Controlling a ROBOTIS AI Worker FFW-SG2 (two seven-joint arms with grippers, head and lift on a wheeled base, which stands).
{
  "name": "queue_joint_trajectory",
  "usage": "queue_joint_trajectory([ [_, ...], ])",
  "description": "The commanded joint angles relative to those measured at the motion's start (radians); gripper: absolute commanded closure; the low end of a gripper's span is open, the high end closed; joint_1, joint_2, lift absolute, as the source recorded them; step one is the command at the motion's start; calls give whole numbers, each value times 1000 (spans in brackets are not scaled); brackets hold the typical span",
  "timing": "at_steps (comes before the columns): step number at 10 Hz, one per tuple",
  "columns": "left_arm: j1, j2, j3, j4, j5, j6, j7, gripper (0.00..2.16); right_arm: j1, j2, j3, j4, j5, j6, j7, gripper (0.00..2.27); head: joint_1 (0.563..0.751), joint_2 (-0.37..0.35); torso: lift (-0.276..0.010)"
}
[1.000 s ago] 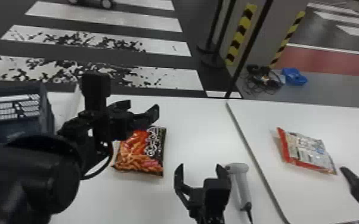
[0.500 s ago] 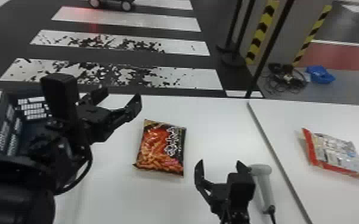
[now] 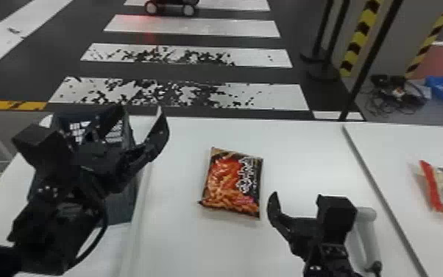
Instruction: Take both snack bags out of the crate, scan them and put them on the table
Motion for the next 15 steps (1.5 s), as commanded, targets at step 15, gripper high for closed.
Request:
queue_joint_trajectory([
  [15, 304, -33, 89, 104, -28, -427, -38, 248, -210, 98, -282, 4, -327, 777, 501, 97, 695, 164, -93],
])
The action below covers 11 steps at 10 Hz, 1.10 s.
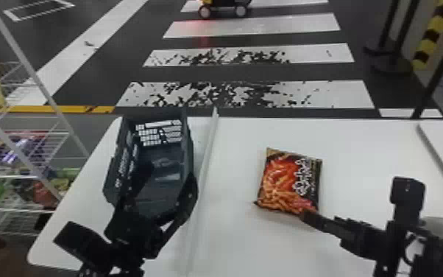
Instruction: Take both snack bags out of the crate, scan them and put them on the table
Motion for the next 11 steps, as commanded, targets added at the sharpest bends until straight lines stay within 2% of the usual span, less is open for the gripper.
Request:
queue_joint_trajectory([
  [1, 10, 1, 13, 7, 10, 1, -2, 248, -31, 1, -6, 43, 14, 0, 5, 97, 695, 155, -93],
  [7, 24, 0, 16, 19, 29, -3, -19, 248, -154, 1, 4, 246, 55, -21, 45, 97, 695, 162, -93],
  [11, 24, 0, 16, 27, 34, 1, -25, 248, -195, 1, 10, 325, 69, -28, 65, 97, 695, 162, -93],
])
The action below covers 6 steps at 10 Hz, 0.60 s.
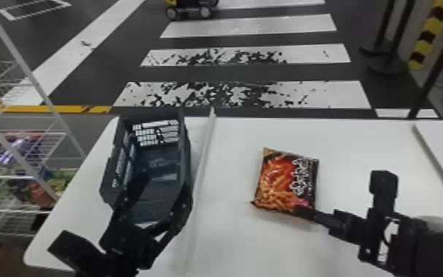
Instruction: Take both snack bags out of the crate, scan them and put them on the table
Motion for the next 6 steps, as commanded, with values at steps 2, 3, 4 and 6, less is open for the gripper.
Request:
queue_joint_trajectory([
  [2, -2, 0, 0, 7, 1, 0, 0, 248, -17, 1, 0, 29, 2, 0, 7, 97, 695, 163, -93],
  [3, -3, 0, 0, 11, 1, 4, 0, 248, -23, 1, 0, 40, 2, 0, 13, 97, 695, 165, -93],
  [4, -3, 0, 0, 11, 1, 4, -2, 248, -32, 1, 0, 55, 4, 0, 19, 97, 695, 165, -93],
  [6, -3, 2, 0, 11, 1, 4, 0, 248, -44, 1, 2, 73, 5, 0, 19, 272, 695, 168, -93],
])
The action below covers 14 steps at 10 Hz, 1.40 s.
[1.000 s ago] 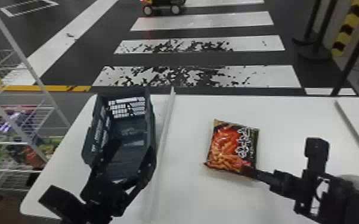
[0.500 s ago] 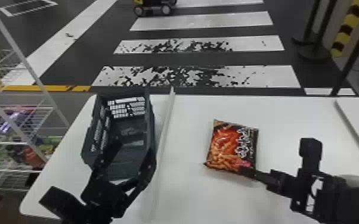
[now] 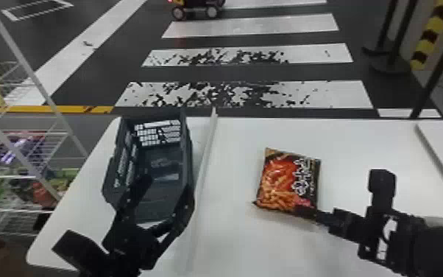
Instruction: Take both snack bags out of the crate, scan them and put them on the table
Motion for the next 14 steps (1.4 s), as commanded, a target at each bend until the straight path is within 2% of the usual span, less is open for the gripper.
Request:
queue_joint_trajectory([
  [1, 0, 0, 0, 3, 3, 0, 0, 248, -8, 1, 0, 11, 2, 0, -1, 542, 695, 168, -93],
  [3, 0, 0, 0, 6, 3, 0, 0, 248, -14, 1, 14, 12, 41, 0, -31, 2260, 695, 167, -93],
  [5, -1, 0, 0, 11, 5, 0, 0, 248, -14, 1, 12, 12, 38, -3, -31, 2260, 695, 160, -93],
  [8, -3, 0, 2, 24, 8, 0, 0, 248, -3, 1, -37, 9, -35, 12, -27, 2260, 695, 159, -93],
  [10, -3, 0, 2, 26, 8, 0, 0, 248, 17, 1, -60, -43, -35, 34, -37, 2260, 695, 153, -93],
  [12, -5, 0, 3, 28, 9, 0, 0, 248, 43, 1, -61, -161, 29, 64, -77, 2260, 695, 141, -93],
  [14, -6, 0, 3, 34, 9, 0, 0, 248, 61, 1, -28, -293, 157, 101, -131, 2260, 695, 106, -93],
])
